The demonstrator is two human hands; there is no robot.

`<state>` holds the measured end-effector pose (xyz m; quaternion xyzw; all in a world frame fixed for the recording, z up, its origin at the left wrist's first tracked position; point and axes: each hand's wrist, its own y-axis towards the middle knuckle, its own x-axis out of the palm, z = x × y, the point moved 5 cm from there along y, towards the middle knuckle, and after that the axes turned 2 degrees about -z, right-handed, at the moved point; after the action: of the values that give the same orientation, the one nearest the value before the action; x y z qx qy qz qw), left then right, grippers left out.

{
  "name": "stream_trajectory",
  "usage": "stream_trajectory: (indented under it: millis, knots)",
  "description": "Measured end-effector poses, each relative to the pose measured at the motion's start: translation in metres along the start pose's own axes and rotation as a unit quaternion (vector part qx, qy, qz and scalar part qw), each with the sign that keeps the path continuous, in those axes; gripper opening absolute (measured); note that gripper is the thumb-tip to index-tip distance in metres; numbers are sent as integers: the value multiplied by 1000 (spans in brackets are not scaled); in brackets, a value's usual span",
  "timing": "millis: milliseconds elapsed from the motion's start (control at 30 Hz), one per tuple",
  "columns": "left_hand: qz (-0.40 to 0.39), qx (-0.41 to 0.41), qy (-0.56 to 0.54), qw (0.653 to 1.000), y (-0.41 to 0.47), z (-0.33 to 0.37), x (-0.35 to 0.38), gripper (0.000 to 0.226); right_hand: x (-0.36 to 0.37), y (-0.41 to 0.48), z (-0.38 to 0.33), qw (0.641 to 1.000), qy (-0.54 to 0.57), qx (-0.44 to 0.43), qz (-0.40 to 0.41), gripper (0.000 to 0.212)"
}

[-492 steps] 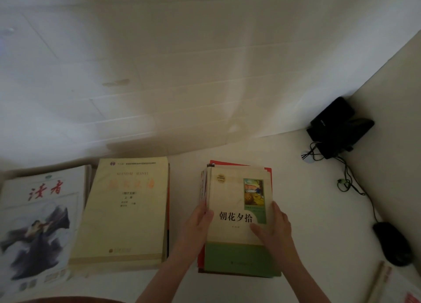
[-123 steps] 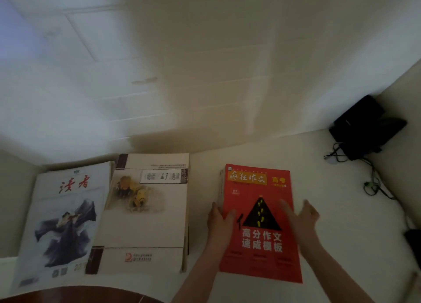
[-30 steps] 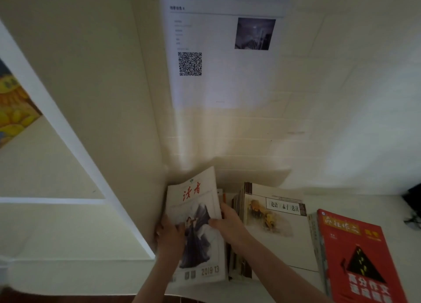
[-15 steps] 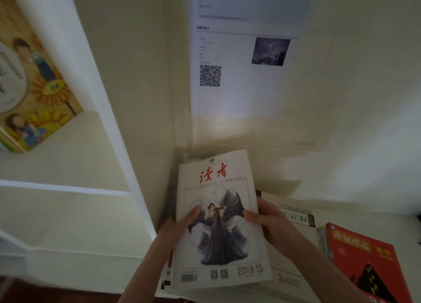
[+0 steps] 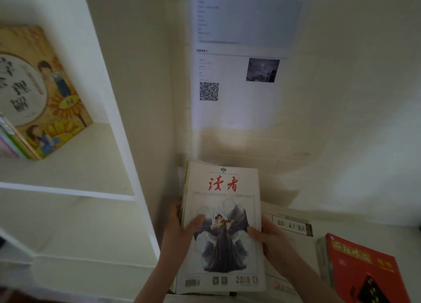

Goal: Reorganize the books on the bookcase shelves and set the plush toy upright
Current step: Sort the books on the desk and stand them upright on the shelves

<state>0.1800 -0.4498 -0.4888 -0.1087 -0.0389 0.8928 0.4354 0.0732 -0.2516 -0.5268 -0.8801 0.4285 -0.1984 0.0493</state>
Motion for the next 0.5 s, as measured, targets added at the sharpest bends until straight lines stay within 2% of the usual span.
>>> stream_trajectory:
  millis: [200, 300, 400, 500]
  knots:
    - [-2, -2, -27, 1000, -8, 5, -8, 48, 4, 4, -5, 998, -59, -11, -8, 52]
    - [-25, 20, -42, 999, -14, 13, -7, 33, 12, 4, -11, 995, -83, -29, -40, 51]
    - [-42, 41, -60, 996, -21, 22, -10, 33, 13, 2, -11, 993, -102, -10, -56, 75]
    - [-50, 64, -81, 993, -22, 32, -15, 40, 9, 4, -17, 994, -79, -33, -70, 79]
